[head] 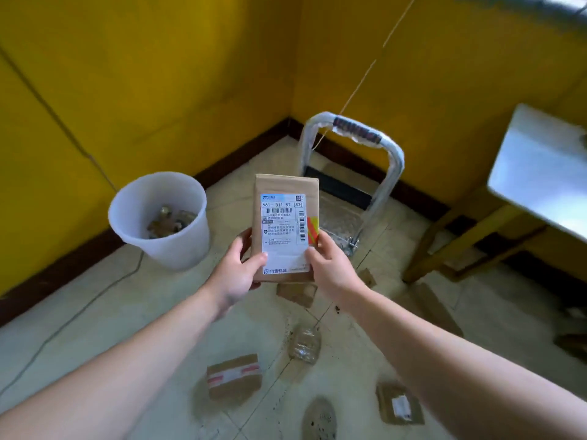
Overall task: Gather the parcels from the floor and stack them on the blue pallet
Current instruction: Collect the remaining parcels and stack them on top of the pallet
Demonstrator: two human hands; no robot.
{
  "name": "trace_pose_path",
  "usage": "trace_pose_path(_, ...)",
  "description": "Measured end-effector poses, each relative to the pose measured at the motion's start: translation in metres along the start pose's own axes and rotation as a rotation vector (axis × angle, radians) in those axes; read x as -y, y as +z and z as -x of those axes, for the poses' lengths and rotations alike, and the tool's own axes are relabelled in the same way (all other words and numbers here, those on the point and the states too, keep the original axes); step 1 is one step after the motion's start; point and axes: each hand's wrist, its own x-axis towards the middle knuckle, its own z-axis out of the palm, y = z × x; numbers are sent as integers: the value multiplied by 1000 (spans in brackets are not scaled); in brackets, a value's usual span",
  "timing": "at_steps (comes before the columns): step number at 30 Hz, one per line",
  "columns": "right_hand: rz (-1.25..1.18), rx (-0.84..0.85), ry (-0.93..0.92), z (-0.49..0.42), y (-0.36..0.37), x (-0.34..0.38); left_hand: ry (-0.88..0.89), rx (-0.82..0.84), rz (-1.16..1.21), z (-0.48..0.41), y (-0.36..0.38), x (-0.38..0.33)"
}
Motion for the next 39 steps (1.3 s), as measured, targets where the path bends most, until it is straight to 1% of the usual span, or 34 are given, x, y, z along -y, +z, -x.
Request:
trace_pose_path(3,-16,-110,-88,40,-23,53,110,91,-24,26,6,-61)
trace_pose_path(8,-95,-275,-182,122,-53,97,240,276,-78,76,27,-123)
trace_pose_path(12,-156,-400,-248,190,-89,114,303,443,-57,124,65,-161)
trace_pose_path(15,-185,-504,-281,249,-122,113,331,569,-33,165,108,-178)
trace_pose_path(17,-189,-592,-293,290,-147,108,355,618,-47,193,143,-186)
trace_pose_path(21,-177,-778,-292,382,-198,79,385,762,-49,258,223,-179)
trace_pose_path(26,-153,-1010,-226,528,-267,10,408,938,-149,367,348,-145)
trace_pose_path(30,-133,-1204,-190,639,-312,-44,372,1083,-175,455,441,-109)
trace_pose_path(35,-167,-1349,-116,744,-339,-101,340,1224,-271,540,523,-67)
trace_pose_path(39,-196,-1411,-85,786,-358,-139,363,1315,-364,574,572,-46)
